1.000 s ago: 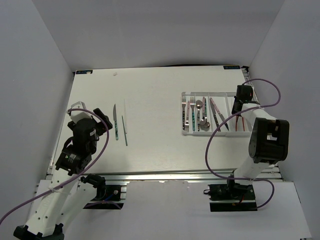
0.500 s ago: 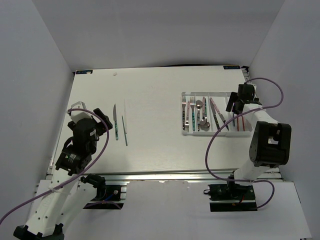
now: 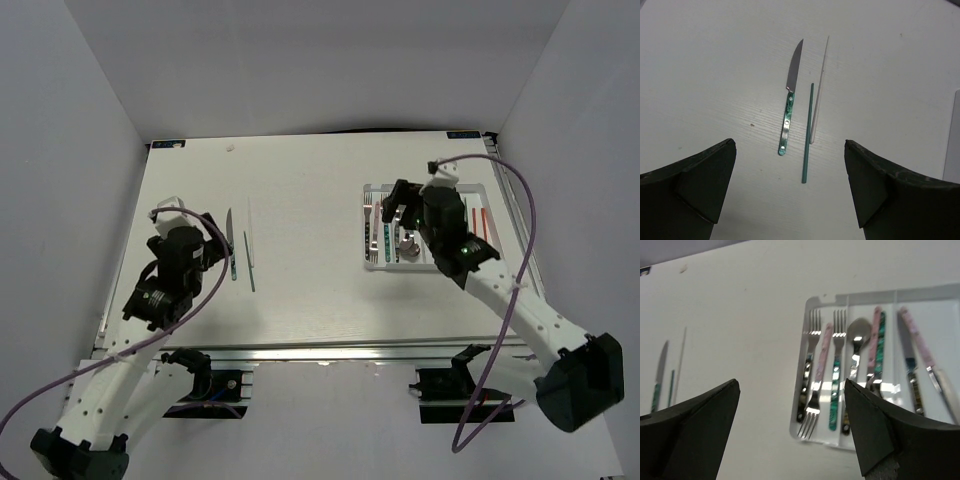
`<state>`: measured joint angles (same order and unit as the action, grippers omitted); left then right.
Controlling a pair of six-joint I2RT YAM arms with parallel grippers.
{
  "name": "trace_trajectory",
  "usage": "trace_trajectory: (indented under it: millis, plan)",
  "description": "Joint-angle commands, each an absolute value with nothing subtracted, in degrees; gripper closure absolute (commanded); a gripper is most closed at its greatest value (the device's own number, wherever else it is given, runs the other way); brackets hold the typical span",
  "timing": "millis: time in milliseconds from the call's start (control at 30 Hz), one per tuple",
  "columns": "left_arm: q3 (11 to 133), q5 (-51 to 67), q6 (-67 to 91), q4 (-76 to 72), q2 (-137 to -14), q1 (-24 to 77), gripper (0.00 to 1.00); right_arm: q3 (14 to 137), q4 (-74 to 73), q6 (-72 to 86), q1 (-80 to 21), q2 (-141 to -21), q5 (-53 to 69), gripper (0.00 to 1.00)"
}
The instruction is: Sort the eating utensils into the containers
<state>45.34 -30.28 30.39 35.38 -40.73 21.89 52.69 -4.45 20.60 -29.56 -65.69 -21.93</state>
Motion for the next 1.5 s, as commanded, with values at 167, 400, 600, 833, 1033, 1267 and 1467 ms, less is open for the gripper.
trace_trajectory:
  millis: [167, 400, 600, 833, 1033, 1267, 1467]
  plan:
    - [45.97, -18.91, 31.02, 33.67, -59.04, 22.15, 0.02, 40.86, 6.98, 35.34, -36.54, -64.76, -12.55, 0.11]
    - [44.04, -15.55, 37.35, 29.18, -69.60, 22.15, 0.07, 39.99, 2.82, 33.23, -46.49, -64.95, -18.63, 0.11]
    - [42.54, -15.03, 37.97, 26.37, -75.75, 22.15, 0.30, 35.78, 1.93, 32.96, -47.37, -62.32, -18.98, 0.11]
    - [42.10, -14.76, 37.53, 25.05, -81.55, 22.15, 0.44, 31.73, 3.08, 33.66, -47.46, -59.42, -18.89, 0.11]
    - [43.15, -15.56, 37.27, 26.37, -84.02, 22.41, 0.48, 30.76, 2.64, 32.96, -47.46, -58.62, -19.25, 0.11]
    - [44.91, -15.90, 36.65, 28.82, -87.45, 23.38, 0.55, 29.62, 3.07, 32.78, -47.46, -56.96, -19.25, 0.11]
    - [44.22, -16.00, 36.83, 31.38, -87.37, 23.55, 0.63, 29.80, 3.78, 33.22, -47.46, -55.99, -18.90, 0.11]
